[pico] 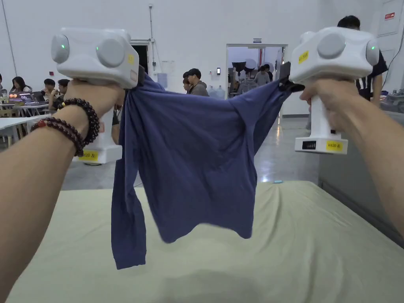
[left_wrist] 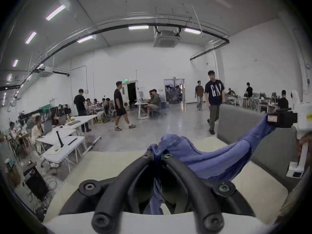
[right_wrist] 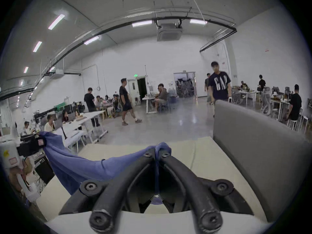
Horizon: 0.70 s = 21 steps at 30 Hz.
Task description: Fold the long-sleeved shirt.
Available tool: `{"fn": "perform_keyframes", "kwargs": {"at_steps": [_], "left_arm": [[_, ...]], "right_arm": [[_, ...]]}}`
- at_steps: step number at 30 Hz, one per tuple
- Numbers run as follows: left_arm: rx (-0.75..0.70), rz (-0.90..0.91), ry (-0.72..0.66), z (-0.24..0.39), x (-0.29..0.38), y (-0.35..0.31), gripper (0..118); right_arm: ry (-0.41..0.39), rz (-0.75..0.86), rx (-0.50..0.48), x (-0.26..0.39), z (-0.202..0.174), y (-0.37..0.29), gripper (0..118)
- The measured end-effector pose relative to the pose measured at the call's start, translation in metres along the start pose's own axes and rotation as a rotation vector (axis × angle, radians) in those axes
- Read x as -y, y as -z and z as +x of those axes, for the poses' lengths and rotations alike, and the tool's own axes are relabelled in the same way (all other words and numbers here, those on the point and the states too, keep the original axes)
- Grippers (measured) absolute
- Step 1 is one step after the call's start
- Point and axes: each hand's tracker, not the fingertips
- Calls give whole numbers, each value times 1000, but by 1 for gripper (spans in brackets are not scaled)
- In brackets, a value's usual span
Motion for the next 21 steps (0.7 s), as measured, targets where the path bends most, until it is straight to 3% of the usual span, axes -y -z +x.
{"fn": "perform_keyframes", "kwargs": {"at_steps": [3,12,16,21], "left_arm": [[2,-67,21,2,55,19,0],[23,-372,-2,21,260,41,0],[49,-385,-62,12,286,29,0],[84,-345,-139,7,295,-23,0]], "right_arm": [[-4,-95,-1,58,6,25,0],[80,-371,-12,263,26,84,0],[80,-379,-15,290,31,69,0],[-9,-351,6,310,17,-1,0]]}}
